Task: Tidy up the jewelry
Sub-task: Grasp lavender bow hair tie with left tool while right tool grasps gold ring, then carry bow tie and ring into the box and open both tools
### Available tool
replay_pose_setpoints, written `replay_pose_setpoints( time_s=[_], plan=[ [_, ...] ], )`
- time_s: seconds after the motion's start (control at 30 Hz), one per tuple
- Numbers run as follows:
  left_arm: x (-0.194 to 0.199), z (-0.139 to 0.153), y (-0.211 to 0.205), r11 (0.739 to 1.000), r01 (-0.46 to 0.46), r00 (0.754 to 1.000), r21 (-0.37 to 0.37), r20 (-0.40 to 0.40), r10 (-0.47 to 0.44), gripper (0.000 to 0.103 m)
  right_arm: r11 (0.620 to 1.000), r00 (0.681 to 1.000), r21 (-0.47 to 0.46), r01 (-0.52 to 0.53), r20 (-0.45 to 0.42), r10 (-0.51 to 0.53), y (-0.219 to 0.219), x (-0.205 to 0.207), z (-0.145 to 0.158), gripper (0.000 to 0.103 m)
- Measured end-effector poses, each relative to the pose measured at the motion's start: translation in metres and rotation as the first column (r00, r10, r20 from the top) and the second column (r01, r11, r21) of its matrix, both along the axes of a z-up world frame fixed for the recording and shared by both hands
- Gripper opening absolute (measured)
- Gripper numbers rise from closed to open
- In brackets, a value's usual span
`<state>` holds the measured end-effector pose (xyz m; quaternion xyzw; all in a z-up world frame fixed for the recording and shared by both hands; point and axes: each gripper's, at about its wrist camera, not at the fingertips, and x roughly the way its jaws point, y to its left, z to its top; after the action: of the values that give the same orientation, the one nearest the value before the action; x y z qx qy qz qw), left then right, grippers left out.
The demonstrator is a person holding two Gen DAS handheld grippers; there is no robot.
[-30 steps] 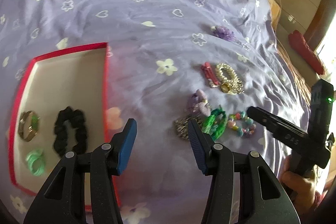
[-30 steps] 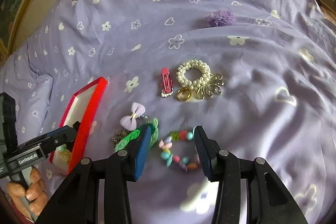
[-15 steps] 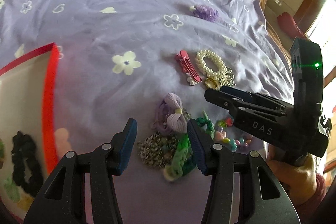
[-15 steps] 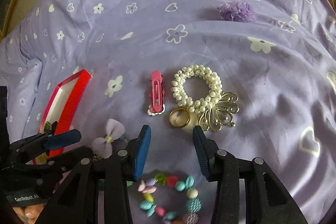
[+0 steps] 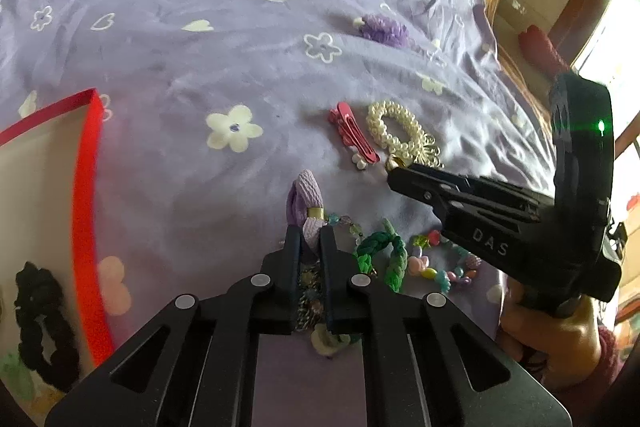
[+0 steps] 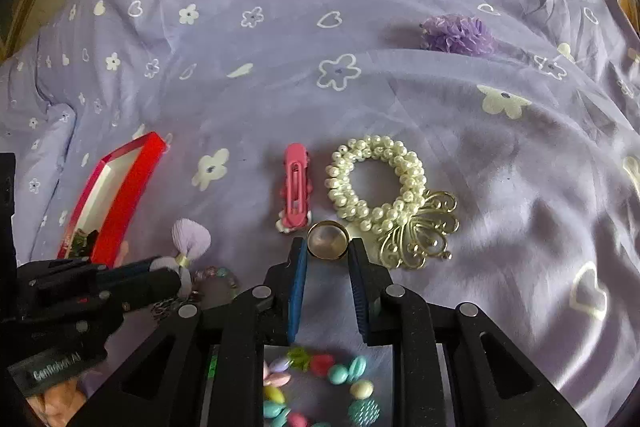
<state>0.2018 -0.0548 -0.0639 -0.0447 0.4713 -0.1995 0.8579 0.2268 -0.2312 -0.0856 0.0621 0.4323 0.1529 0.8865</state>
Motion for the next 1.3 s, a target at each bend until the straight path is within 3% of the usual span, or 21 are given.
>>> replay_pose_setpoints(
  time_s=[0.47,0.9,1.3],
  plan=[
    [-0.037,0.030,0.048,0.995,-0.059,0.997,-0.074,0.052,0.063,0.007,0.993,0.998,0.106,-0.055,0.028,0.052,0.023,-0.039,0.025,0.021],
    [-0.064,0.036,0.093,0.989,-0.140,0.987,-0.056,0.073,0.144,0.007,0.985,0.993,0.128,-0.118,0.035,0.114,0.054,-0.061,0.035,0.021],
    [-0.074,0.042,0.152,0.966,-0.251,0.963,-0.056,0.086,0.255,0.007,0.961,0.972,0.146,-0.235,0.040,0.232,0.119,-0.062,0.042,0.021]
  ],
)
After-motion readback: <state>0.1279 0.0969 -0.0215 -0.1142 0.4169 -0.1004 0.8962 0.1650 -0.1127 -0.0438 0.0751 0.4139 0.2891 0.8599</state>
